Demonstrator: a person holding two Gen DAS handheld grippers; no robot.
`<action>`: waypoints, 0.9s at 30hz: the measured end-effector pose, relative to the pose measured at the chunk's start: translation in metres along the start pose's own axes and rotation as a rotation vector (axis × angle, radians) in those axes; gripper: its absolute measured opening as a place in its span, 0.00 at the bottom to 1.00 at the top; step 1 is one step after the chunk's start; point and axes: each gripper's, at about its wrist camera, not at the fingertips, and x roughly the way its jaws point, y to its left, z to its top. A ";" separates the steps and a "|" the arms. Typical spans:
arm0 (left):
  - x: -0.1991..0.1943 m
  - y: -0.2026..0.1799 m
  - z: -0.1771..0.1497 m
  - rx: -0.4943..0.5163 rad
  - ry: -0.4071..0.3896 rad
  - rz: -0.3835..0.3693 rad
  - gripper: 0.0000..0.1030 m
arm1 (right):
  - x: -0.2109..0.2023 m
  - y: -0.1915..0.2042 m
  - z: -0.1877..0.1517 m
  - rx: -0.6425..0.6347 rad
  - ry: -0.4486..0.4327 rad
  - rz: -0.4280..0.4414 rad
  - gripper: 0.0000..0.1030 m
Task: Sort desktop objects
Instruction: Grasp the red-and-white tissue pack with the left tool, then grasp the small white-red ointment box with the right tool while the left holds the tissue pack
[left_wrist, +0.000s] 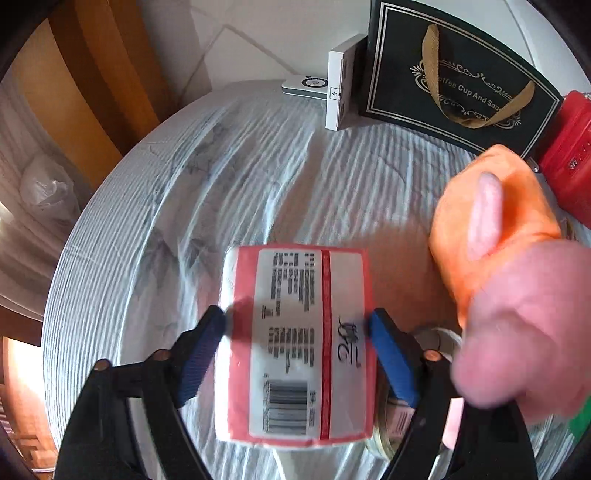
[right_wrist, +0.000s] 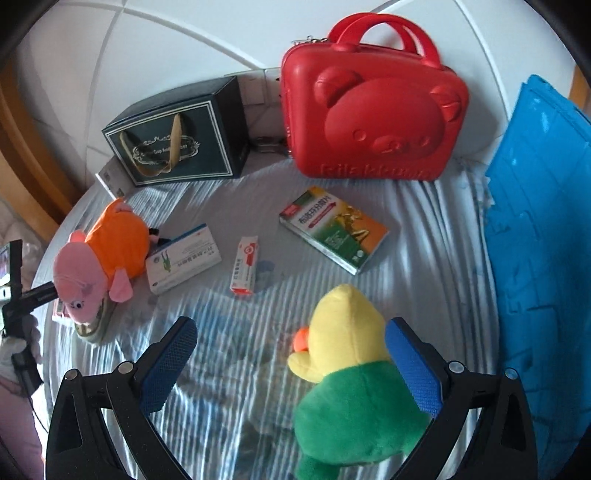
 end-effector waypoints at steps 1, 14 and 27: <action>0.006 0.001 0.001 -0.001 0.009 0.002 0.90 | 0.009 0.005 0.002 -0.005 0.014 0.004 1.00; -0.021 0.043 -0.062 -0.099 -0.030 0.010 0.88 | 0.131 0.033 0.030 -0.022 0.156 0.021 1.00; -0.065 0.055 -0.109 -0.165 -0.079 0.009 0.88 | 0.156 0.049 0.030 -0.076 0.179 -0.003 0.27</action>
